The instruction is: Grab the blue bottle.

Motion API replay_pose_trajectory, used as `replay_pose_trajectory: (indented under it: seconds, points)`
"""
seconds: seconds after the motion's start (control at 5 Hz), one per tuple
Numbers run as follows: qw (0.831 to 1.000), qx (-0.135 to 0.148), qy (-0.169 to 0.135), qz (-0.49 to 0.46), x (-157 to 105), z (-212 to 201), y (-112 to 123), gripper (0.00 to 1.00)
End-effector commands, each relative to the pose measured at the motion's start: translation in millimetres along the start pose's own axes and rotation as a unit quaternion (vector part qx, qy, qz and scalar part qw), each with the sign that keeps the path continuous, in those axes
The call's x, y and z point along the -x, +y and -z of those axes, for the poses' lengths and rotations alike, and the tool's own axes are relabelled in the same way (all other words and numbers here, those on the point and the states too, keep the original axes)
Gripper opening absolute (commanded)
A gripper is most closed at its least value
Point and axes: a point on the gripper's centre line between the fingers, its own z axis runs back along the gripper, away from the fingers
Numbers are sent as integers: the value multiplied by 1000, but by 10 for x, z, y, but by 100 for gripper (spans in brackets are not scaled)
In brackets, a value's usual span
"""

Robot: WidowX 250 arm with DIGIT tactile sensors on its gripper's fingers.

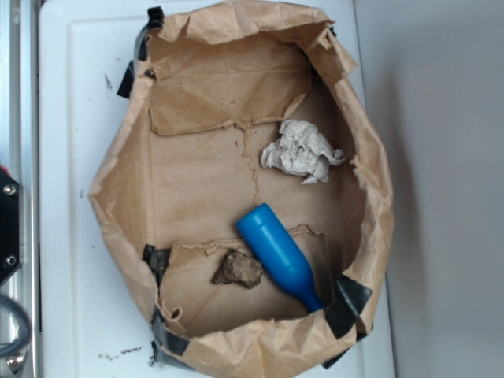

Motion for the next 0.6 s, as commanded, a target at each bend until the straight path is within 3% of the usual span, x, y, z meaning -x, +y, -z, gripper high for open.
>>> replay_pose_trajectory:
  seconds: [0.0, 0.4]
  points:
    - [1000, 1, -5, -1, -19, -30, -3, 100]
    - [999, 8, 5, 50, -816, 314, 186, 100]
